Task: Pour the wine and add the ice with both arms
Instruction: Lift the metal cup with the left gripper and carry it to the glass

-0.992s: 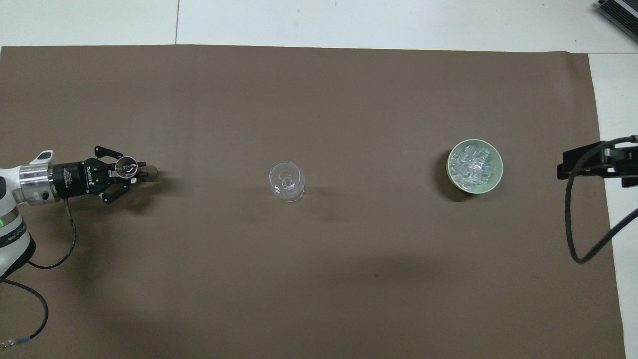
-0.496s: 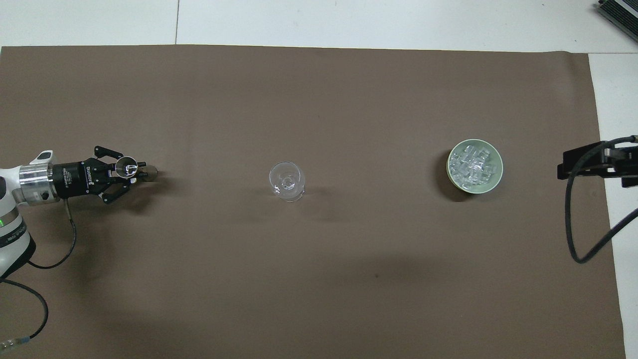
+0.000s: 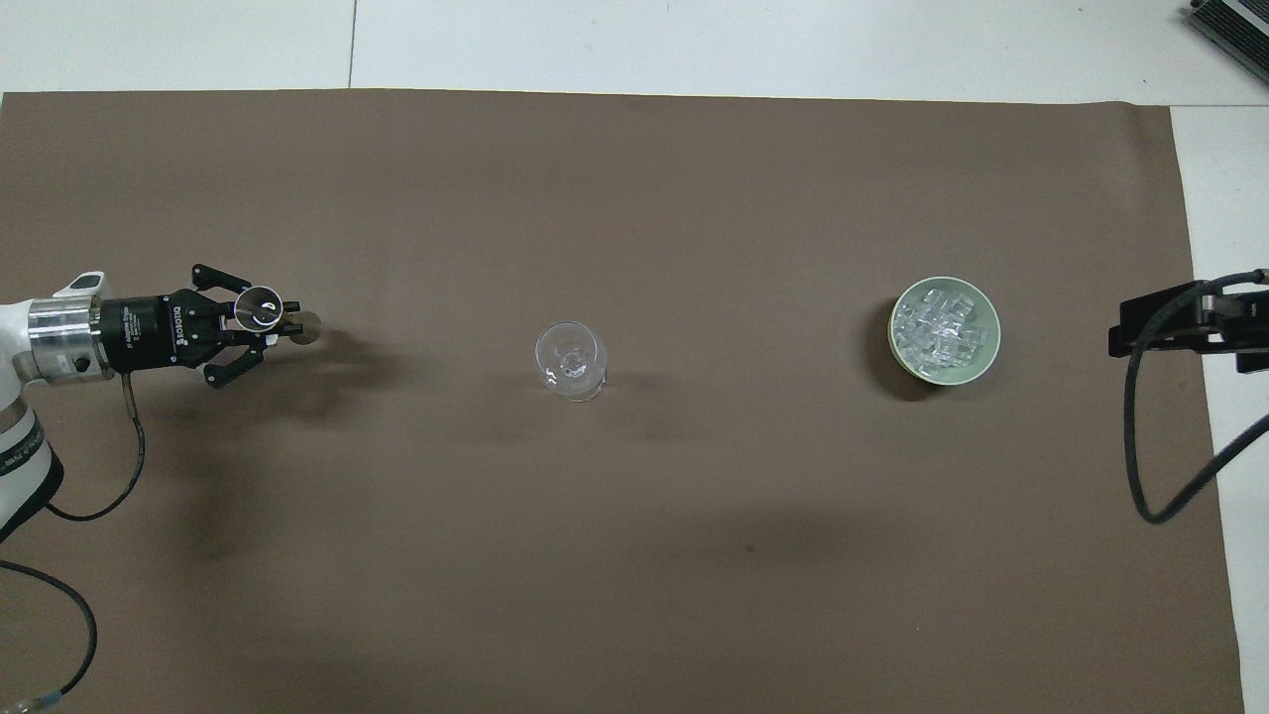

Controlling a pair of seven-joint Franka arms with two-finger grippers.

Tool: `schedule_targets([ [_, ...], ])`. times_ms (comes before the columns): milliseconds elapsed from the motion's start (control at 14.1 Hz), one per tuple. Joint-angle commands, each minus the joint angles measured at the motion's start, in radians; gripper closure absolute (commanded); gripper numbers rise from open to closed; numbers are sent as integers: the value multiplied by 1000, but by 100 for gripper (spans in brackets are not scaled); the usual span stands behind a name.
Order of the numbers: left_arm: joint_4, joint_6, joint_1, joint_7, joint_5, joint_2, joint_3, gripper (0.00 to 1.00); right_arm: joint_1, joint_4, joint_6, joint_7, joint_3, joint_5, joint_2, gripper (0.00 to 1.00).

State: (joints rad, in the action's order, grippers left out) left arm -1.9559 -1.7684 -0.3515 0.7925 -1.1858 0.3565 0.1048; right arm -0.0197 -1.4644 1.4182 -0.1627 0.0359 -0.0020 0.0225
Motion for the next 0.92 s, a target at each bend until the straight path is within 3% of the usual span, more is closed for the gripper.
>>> schedule_targets([
  [0, -18, -28, 60, 106, -17, -82, -14, 100, 0, -25, 16, -8, -7, 23, 21, 0],
  [354, -35, -43, 138, 226, -17, -165, -14, 100, 0, -25, 16, -8, -7, 23, 21, 0],
  [850, -38, -195, 328, 404, -12, -249, -16, 100, 0, -25, 16, -8, -7, 23, 21, 0],
])
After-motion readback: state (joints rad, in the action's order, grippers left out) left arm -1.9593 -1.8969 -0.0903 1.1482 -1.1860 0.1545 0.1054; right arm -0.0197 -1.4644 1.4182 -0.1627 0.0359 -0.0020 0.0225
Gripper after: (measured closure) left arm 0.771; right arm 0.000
